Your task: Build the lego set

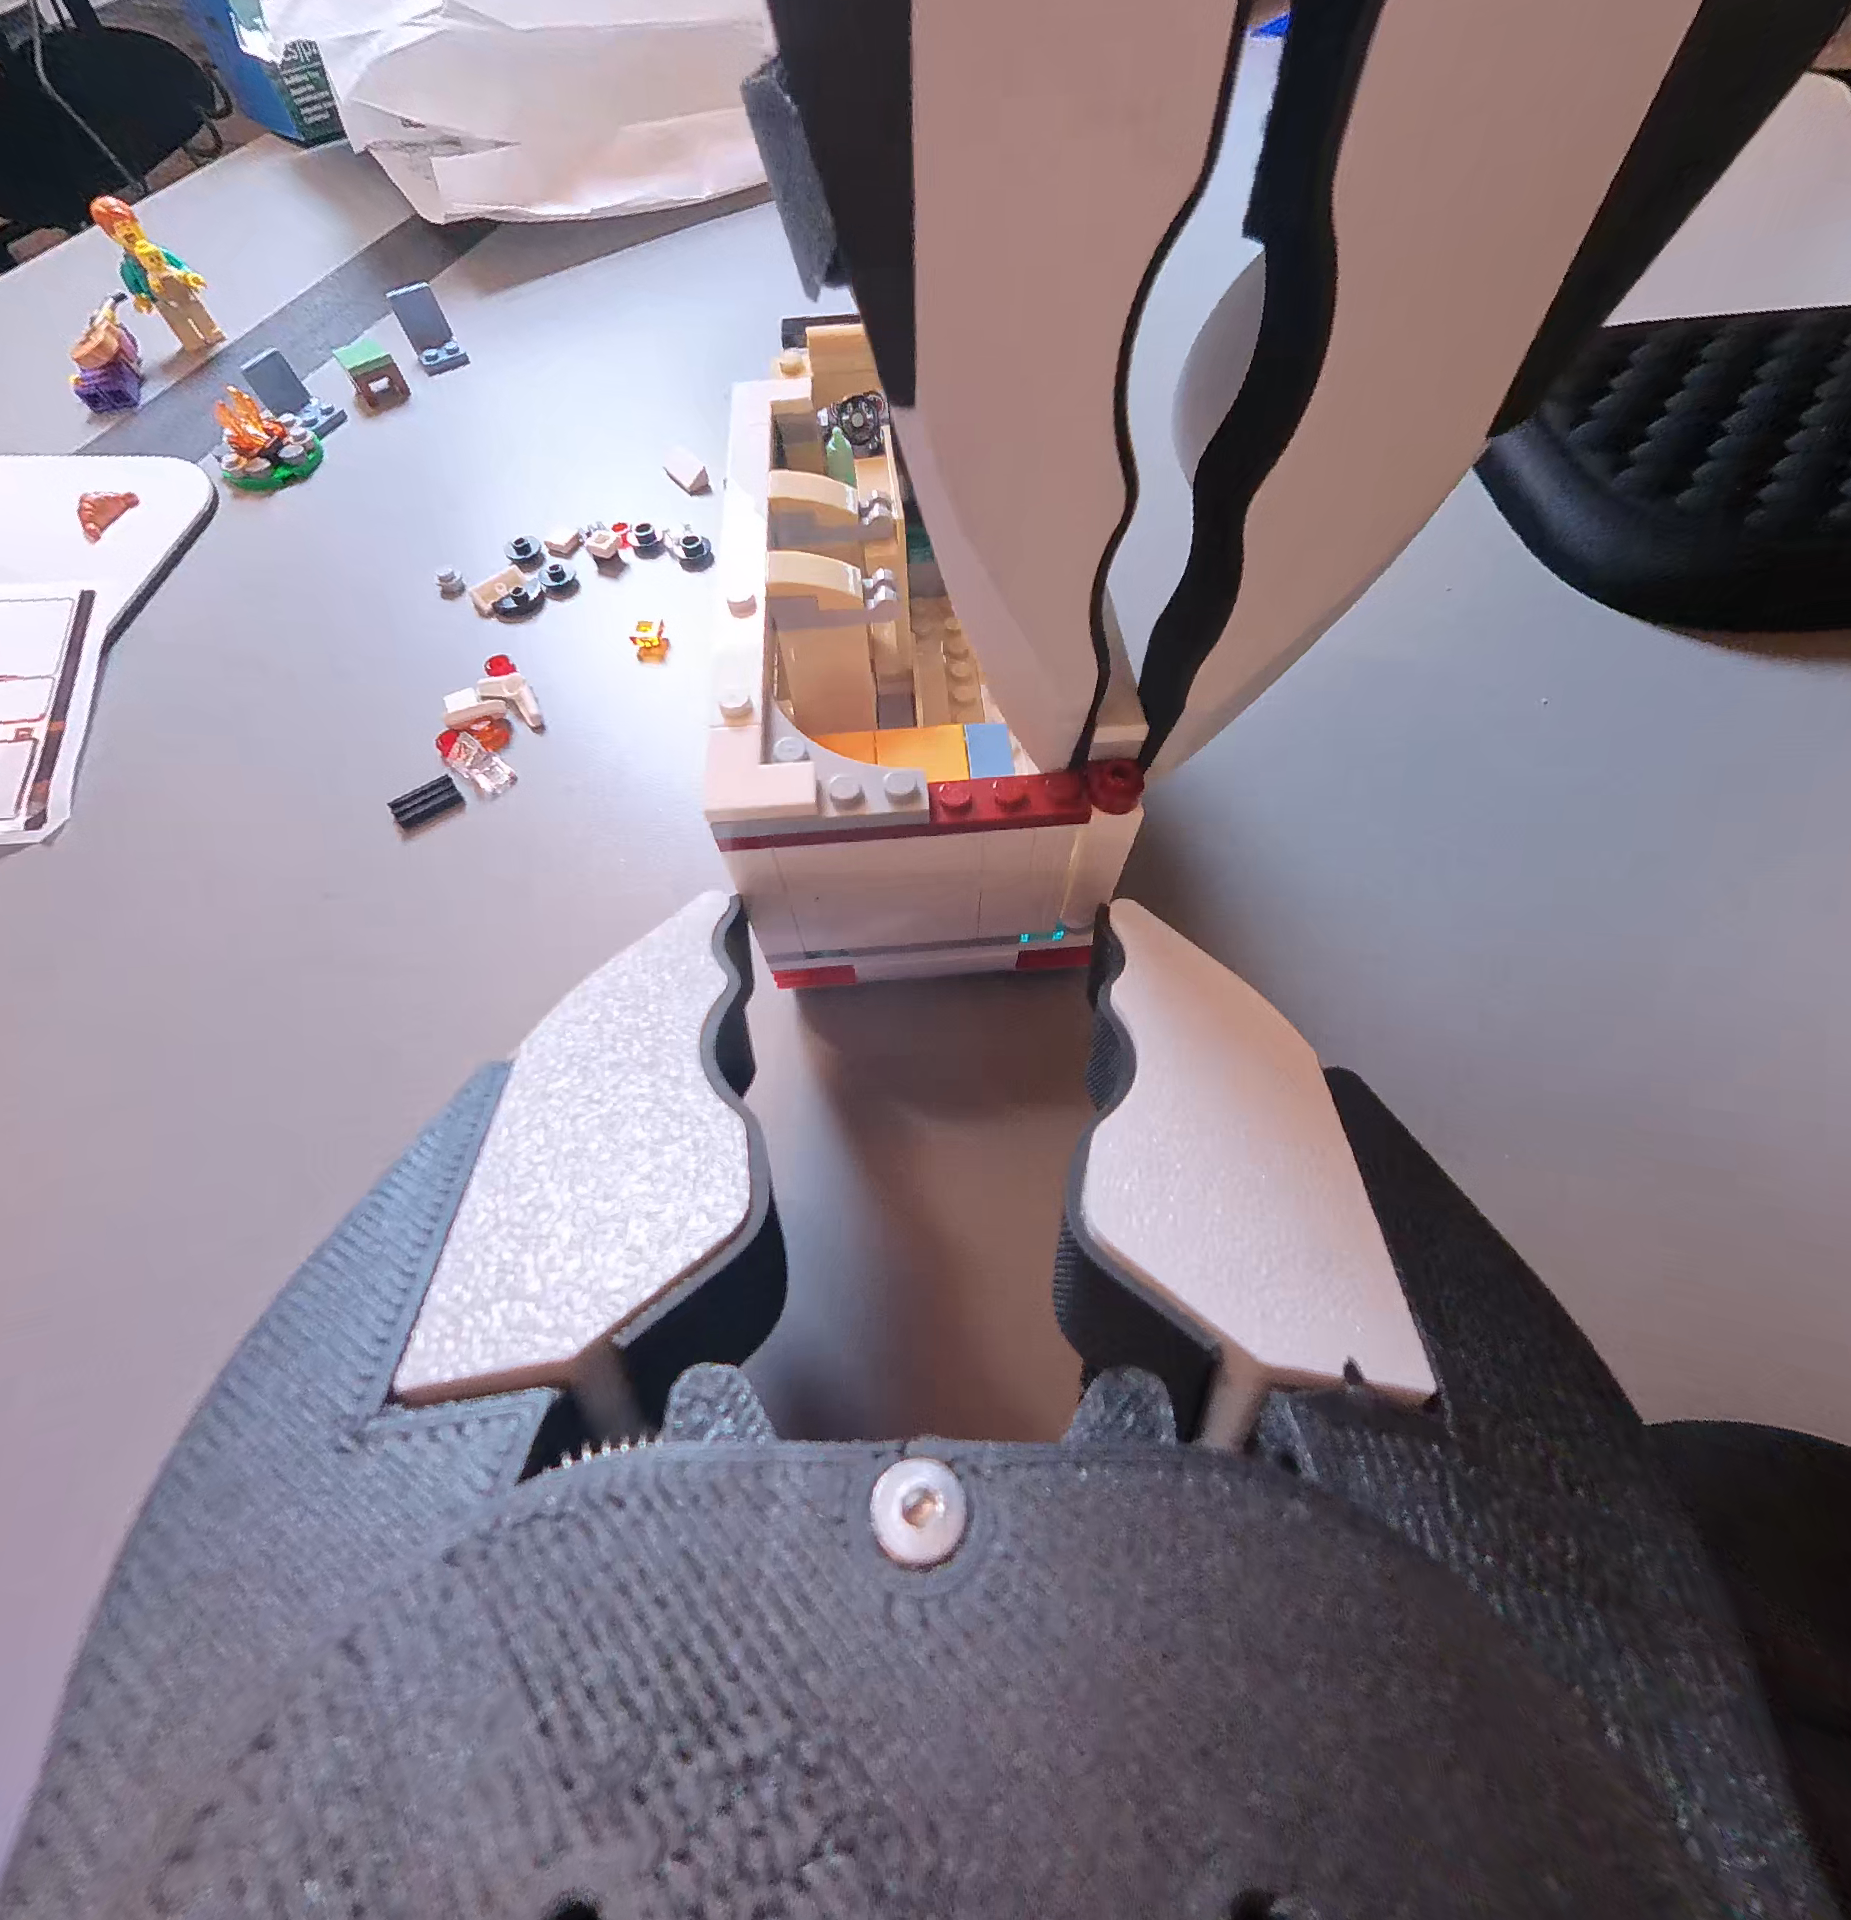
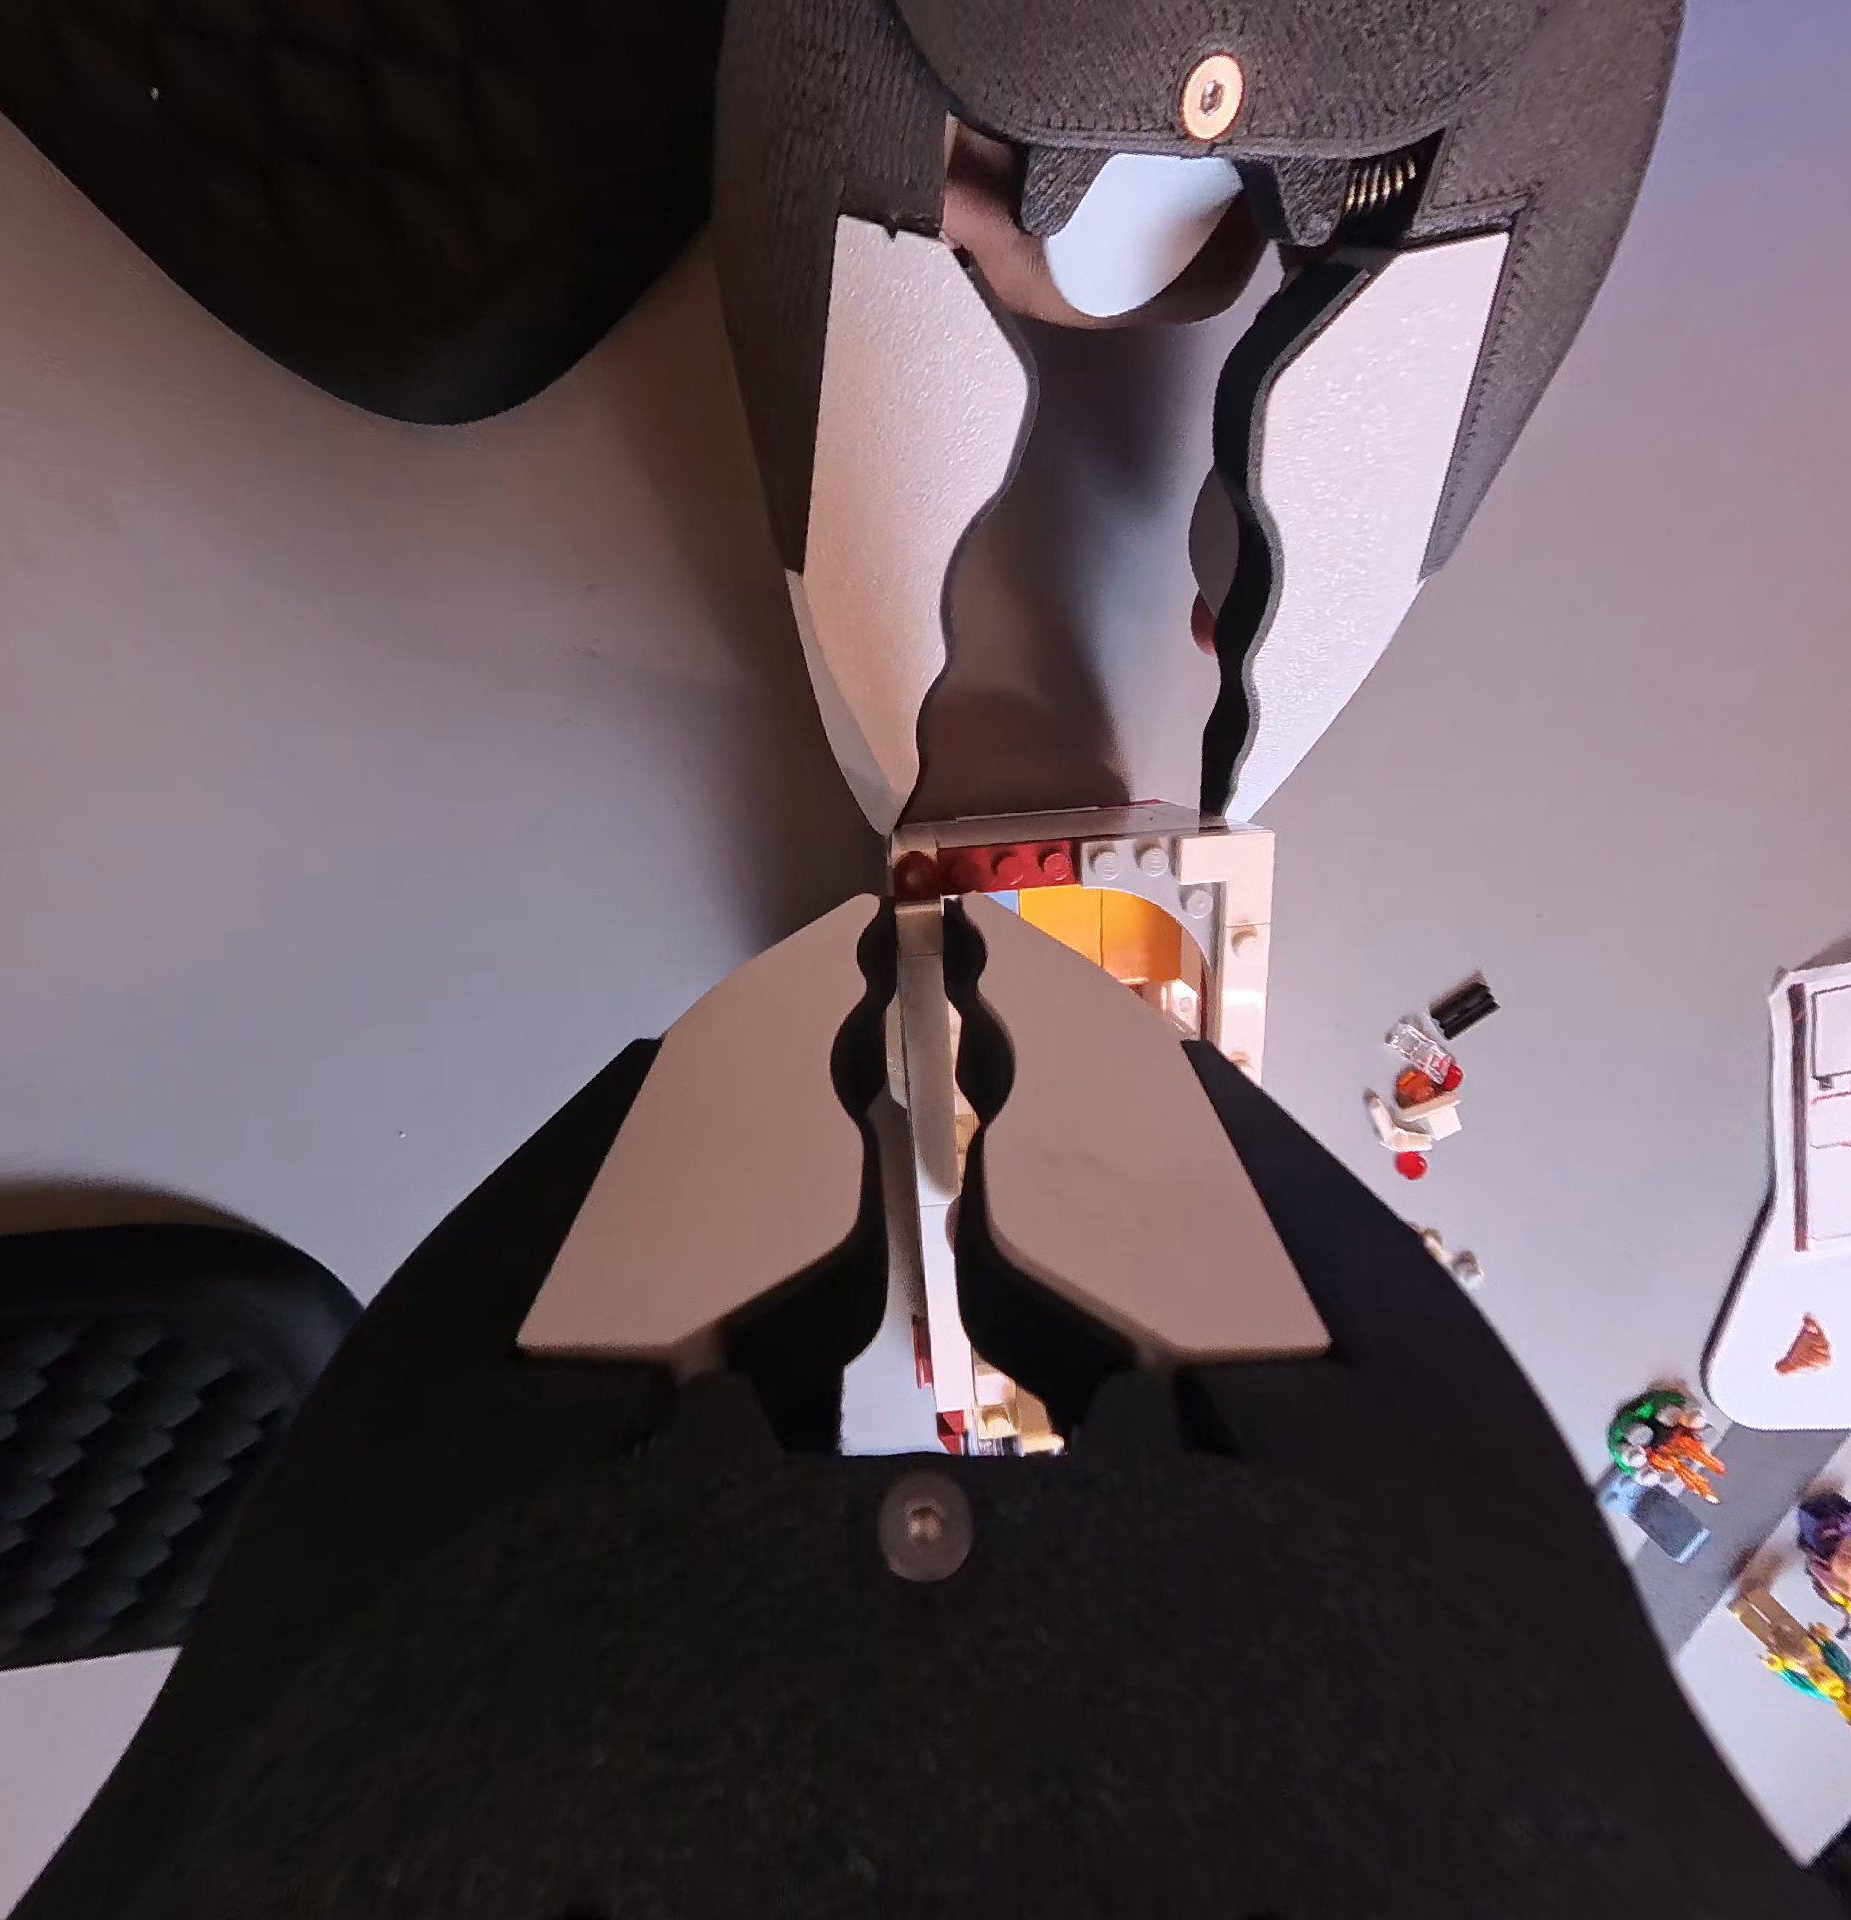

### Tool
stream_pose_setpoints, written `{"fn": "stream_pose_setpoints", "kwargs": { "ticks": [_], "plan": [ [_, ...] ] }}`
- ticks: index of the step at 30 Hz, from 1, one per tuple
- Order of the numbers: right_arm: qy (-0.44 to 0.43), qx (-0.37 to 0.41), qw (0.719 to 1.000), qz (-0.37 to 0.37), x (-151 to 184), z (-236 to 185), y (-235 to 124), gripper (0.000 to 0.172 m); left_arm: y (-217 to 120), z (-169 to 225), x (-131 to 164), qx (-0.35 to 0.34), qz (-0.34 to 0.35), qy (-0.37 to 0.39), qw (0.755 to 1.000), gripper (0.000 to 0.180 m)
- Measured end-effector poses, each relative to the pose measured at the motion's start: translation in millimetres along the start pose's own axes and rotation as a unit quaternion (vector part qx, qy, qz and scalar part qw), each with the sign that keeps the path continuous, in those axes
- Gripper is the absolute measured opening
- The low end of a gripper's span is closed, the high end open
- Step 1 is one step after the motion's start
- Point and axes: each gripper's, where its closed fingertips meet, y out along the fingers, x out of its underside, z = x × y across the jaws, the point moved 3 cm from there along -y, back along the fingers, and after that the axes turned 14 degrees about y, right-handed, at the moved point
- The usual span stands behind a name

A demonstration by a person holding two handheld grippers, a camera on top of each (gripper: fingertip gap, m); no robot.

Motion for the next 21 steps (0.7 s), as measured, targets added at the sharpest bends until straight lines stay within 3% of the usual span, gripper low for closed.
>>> {"fn": "stream_pose_setpoints", "kwargs": {
  "ticks": [9, 14, 17, 21],
  "plan": [
    [0.002, -0.020, 1.000, -0.016, -0.2, 0.5, 1.4, 0.008, 0.4, 0.6, 0.0, -0.003, -0.002, 0.001, 1.000, 0.064],
    [-0.017, 0.014, 1.000, -0.004, 1.2, 0.8, 1.6, 0.011, -0.1, 0.2, -0.4, -0.006, 0.000, 0.000, 1.000, 0.063],
    [-0.035, 0.045, 0.998, -0.006, 5.1, 1.0, 3.6, 0.018, -1.1, -2.1, -0.3, -0.017, 0.001, -0.002, 1.000, 0.049],
    [-0.057, 0.088, 0.994, 0.019, 4.6, 0.3, 3.6, 0.018, -0.9, 0.4, -0.6, -0.009, 0.001, 0.005, 1.000, 0.060]
  ]
}}
